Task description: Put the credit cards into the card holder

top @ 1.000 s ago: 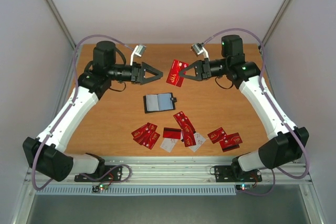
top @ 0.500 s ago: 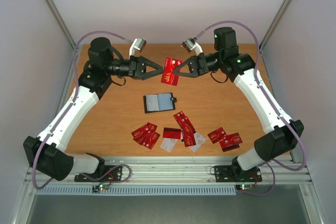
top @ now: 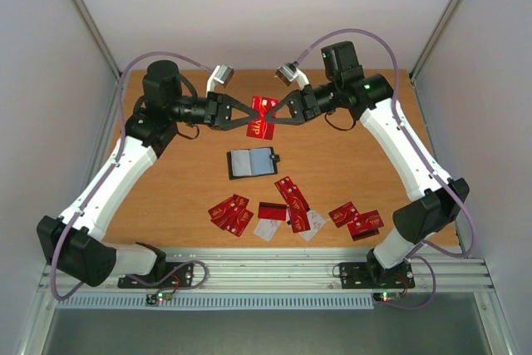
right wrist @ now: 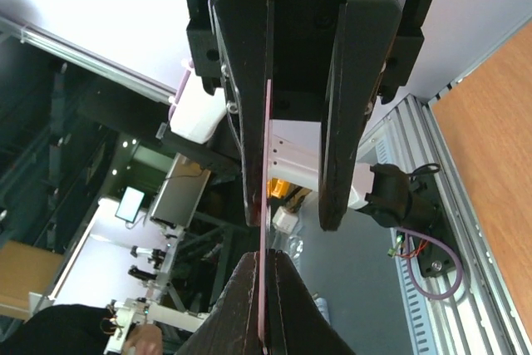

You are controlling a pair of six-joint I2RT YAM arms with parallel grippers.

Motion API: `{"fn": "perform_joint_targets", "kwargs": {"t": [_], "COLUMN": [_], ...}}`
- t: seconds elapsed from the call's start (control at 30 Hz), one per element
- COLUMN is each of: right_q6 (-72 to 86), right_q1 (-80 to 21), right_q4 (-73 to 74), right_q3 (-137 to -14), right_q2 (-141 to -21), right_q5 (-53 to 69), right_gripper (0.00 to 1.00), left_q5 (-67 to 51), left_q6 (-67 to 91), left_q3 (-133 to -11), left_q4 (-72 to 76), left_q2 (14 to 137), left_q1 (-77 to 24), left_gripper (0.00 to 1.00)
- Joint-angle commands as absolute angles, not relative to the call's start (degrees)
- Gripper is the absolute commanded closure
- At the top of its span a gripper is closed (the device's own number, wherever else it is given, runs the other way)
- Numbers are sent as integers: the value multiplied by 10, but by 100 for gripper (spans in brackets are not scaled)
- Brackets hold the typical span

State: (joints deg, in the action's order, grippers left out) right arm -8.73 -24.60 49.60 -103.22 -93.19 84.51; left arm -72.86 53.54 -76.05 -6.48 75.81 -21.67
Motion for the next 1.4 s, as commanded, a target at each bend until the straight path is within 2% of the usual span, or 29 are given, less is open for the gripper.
{"fn": "perform_joint_targets", "kwargs": {"t": [0.0,0.13,0.23,0.33,0.37,0.4,0.5,0.57,0.63,0.97,1.17,1.37], "right_q6": [-147,-184,-200,-200,-202,-199,-199,-195,-180,-89,-61,-60], "right_q1": [-261,-269,-271,-270,-271,-271,-270,-268,-262,-222,-222,-222], "right_q4": [569,624,646,660,668,672,680,677,664,593,579,558], "right_q3": [-1078,-1105,-1119,-1131,-1135,-1136,-1129,-1112,-1087,-964,-919,-905], "right_q2": [-948,-964,-968,-971,-973,-972,-959,-941,-924,-859,-860,-882], "right_q5": [840,824,809,776,760,747,703,666,624,436,408,414], "right_gripper": [99,99,98,88,83,71,49,39,34,29,29,28], "left_q5": [-737,-733,-724,-710,-700,-692,-670,-655,-642,-551,-485,-465], "left_q6": [497,484,475,465,453,441,406,388,372,284,200,152], "left_q3": [-780,-784,-786,-787,-790,-795,-803,-803,-796,-783,-787,-774], "left_q4": [-102,-117,-129,-149,-175,-190,-240,-266,-283,-396,-471,-460], "left_q2": [760,762,759,755,755,754,751,749,747,785,846,915], "left_q1": [-223,-225,-225,-225,-225,-225,-225,-224,-224,-224,-213,-194], "left_gripper": [79,99,100,100,100,100,100,100,100,100,100,100]}}
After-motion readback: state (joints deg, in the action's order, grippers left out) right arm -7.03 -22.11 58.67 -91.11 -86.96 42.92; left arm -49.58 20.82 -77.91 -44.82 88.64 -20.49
